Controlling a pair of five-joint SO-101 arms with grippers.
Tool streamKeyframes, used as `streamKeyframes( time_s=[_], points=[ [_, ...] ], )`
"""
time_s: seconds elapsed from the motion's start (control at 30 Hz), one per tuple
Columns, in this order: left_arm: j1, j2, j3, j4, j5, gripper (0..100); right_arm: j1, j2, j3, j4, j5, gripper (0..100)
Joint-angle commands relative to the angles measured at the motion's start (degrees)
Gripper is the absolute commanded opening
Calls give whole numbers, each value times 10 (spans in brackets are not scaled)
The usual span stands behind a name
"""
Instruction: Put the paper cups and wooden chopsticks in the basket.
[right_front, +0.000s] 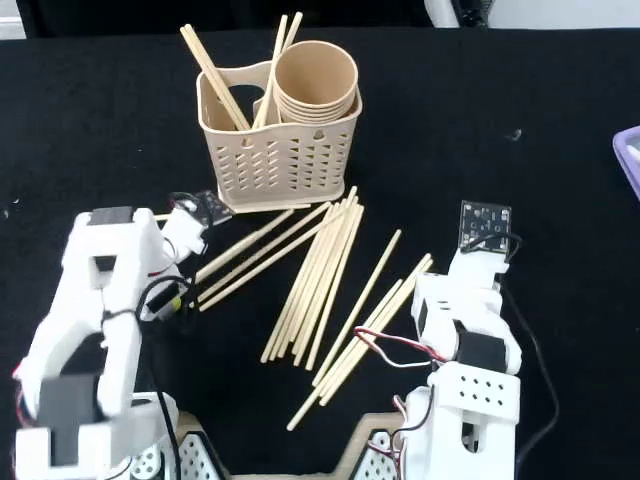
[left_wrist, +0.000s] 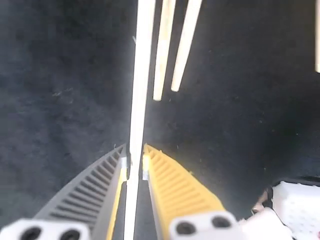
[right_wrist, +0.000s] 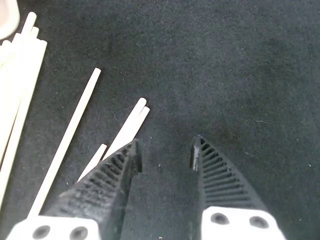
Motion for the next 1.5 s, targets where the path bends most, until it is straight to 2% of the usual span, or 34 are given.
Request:
streamKeyframes(
  time_s=[0.0, 0.13, 0.23, 0.37, 0.5, 0.7, 0.8, 0.93, 1.0, 1.07, 1.17, 1.3, 1.47],
  points=[
    [7, -111, -7, 47, 5, 30, 3, -11, -3, -12, -3, 180],
    [8, -229, -7, 76, 14, 30, 3, -11, -3, -12, -3, 180],
    [11, -317, -11, 76, 69, 30, 3, -11, -3, -12, -3, 180],
    [60, -426, -11, 77, 105, 30, 3, -11, -3, -12, -3, 180],
    [116, -500, -12, 55, 178, 30, 3, -11, -2, -12, -3, 180],
    [128, -564, -7, -144, 377, 30, 3, -11, -2, -12, -3, 180],
    [130, -556, -7, -284, 462, 30, 3, -11, -2, -12, -3, 180],
    [130, -505, 13, -498, 611, 30, 3, -11, -2, -12, -3, 180],
    [130, -470, 32, -605, 658, 30, 3, -11, -2, -12, -3, 180],
    [130, -430, 44, -687, 673, 30, 3, -11, -2, -12, -3, 180],
    [152, -360, 41, -753, 674, 30, 3, -11, -2, -12, -3, 180],
    [182, -269, 2, -788, 674, 30, 3, -11, -2, -12, -3, 180],
    [194, -171, -48, -787, 674, 30, 3, -11, -2, -12, -3, 180]
  ],
)
